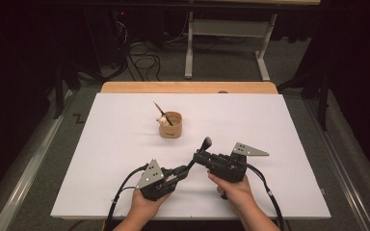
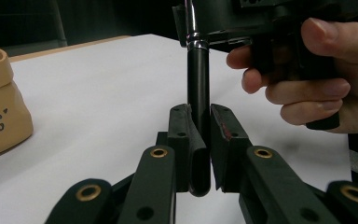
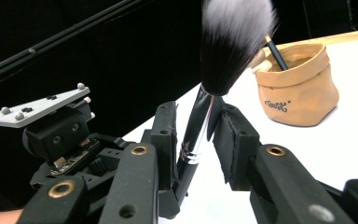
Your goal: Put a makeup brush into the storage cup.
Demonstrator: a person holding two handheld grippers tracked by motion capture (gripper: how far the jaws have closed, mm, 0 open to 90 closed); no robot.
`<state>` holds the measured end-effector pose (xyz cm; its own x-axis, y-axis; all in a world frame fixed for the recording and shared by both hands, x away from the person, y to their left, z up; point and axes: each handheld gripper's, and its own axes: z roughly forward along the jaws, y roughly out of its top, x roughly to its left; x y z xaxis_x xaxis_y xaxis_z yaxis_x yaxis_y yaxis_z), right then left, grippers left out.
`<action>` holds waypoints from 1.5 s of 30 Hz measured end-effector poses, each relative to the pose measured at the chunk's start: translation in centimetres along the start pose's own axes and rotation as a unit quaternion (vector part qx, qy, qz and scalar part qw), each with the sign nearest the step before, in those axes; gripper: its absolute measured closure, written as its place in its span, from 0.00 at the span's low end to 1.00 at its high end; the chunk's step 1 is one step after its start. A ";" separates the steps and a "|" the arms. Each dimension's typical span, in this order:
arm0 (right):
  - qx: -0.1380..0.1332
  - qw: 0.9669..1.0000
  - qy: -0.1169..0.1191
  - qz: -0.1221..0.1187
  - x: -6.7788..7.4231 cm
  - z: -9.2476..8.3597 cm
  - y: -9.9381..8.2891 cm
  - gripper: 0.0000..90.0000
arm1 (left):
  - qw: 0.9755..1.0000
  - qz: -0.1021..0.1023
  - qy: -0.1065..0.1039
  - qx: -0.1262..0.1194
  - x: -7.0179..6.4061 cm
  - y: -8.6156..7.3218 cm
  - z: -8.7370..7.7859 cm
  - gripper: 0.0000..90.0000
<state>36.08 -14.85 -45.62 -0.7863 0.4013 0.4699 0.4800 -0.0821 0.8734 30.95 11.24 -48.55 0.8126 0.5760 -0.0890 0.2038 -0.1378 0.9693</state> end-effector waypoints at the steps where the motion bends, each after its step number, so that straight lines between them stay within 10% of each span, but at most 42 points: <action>1: -0.001 1.000 0.001 0.003 0.0 0.0 0.0 0.80 | 1.000 0.000 0.000 0.000 0.0 0.0 0.0 0.88; 35: 0.005 1.000 0.013 0.007 0.1 -0.1 0.0 0.89 | 1.000 -0.003 -0.008 0.011 -0.1 0.1 0.4 0.87; 45: 0.004 1.000 -0.009 -0.024 0.3 -0.4 0.2 0.89 | 1.000 -0.011 -0.010 0.013 0.0 0.2 0.4 0.65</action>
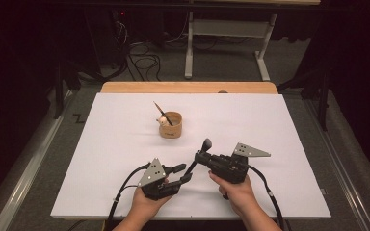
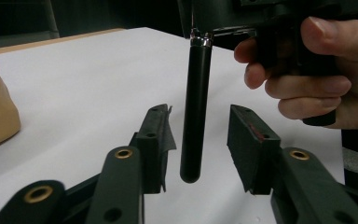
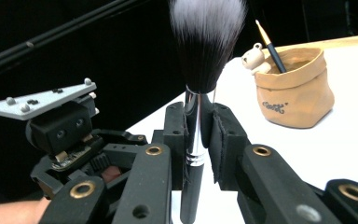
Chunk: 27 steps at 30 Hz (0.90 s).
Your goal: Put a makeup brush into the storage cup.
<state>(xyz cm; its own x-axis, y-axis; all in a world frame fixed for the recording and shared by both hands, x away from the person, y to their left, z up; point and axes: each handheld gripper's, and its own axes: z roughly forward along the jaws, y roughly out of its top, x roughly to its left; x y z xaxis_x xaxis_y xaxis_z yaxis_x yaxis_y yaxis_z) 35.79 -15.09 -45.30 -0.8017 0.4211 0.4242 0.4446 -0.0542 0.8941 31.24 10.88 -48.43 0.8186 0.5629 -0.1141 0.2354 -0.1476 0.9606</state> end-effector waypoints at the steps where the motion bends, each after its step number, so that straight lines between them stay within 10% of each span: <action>1: 0.002 1.000 -0.002 -0.002 0.0 0.0 0.0 0.89 | 1.000 0.000 0.001 0.001 0.0 0.0 0.0 0.64; 27: 0.054 0.990 -0.039 -0.124 2.9 1.1 -0.2 0.89 | 1.000 0.015 0.009 0.004 -0.5 0.6 0.2 0.59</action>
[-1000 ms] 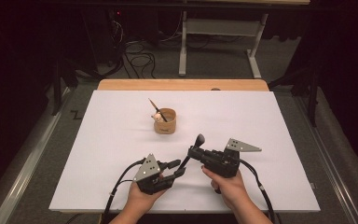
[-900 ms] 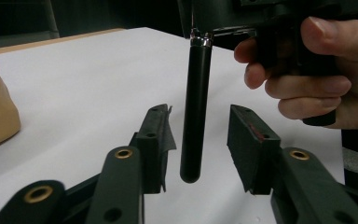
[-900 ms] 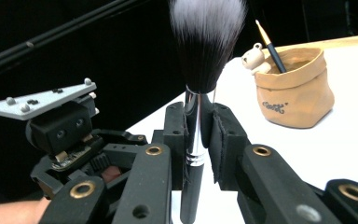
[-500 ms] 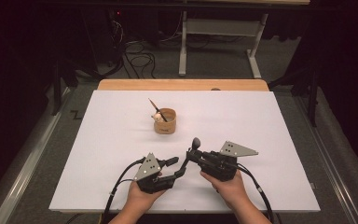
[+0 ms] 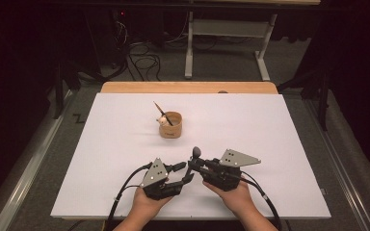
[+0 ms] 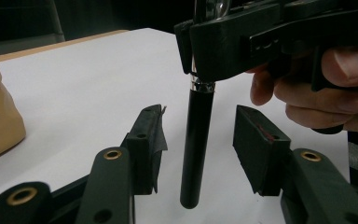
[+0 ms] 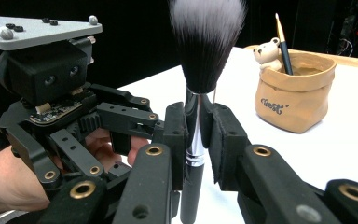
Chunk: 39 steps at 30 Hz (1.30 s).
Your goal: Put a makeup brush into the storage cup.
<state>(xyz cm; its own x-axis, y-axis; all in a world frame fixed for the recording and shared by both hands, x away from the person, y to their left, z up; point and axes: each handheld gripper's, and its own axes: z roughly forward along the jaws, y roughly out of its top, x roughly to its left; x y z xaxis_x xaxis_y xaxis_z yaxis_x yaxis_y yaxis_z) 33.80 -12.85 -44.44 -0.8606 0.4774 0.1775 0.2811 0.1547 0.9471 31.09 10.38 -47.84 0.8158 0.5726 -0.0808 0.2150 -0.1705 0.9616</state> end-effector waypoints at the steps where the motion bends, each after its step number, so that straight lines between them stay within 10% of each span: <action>1: 0.000 1.000 0.000 0.000 0.0 0.0 0.0 0.89 | 1.000 0.000 0.000 -0.001 0.0 0.0 0.0 0.60; 39: 0.019 0.999 -0.021 -0.033 0.7 0.3 0.0 0.89 | 1.000 -0.001 0.001 -0.003 0.0 0.1 0.1 0.64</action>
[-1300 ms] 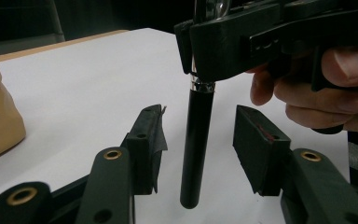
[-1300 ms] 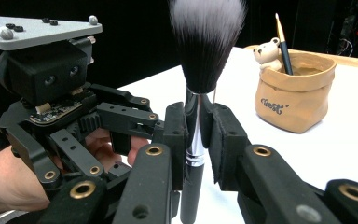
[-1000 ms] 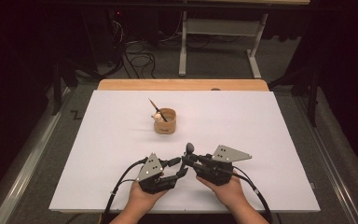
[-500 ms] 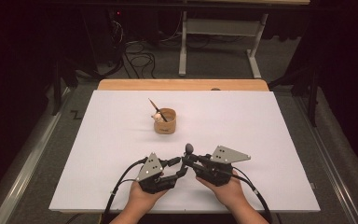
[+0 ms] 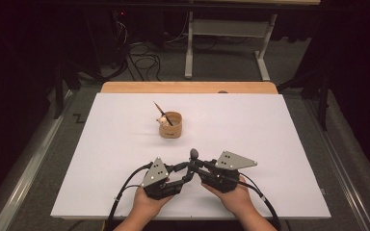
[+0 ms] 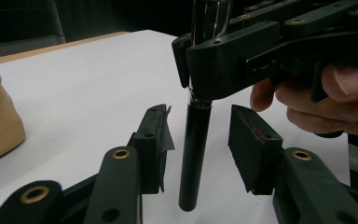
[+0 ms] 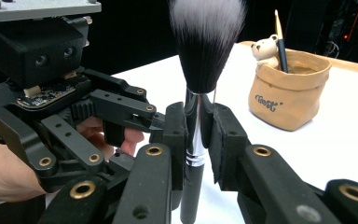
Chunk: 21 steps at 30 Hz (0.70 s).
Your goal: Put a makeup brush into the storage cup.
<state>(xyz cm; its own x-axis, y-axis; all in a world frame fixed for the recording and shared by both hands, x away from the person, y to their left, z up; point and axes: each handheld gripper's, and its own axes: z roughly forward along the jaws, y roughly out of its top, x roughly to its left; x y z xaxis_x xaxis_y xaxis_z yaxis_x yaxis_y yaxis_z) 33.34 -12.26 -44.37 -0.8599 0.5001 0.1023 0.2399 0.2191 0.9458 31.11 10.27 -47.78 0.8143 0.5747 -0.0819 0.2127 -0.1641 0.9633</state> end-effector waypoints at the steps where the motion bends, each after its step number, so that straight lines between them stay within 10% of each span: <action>1: 0.000 1.000 0.001 -0.006 0.0 0.0 0.0 0.89 | 1.000 -0.001 0.000 -0.001 0.0 0.0 0.0 0.65; 21: -0.001 1.000 0.012 0.005 0.4 0.4 0.0 0.89 | 1.000 -0.005 -0.006 -0.005 0.1 0.0 -0.2 0.80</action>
<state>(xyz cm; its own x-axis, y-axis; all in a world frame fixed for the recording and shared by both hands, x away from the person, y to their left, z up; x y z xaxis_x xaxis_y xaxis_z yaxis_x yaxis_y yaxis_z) 33.17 -11.76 -44.39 -0.8684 0.4816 0.1184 0.2472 0.2135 0.9452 31.12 10.54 -47.70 0.8184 0.5670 -0.0934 0.2145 -0.1506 0.9650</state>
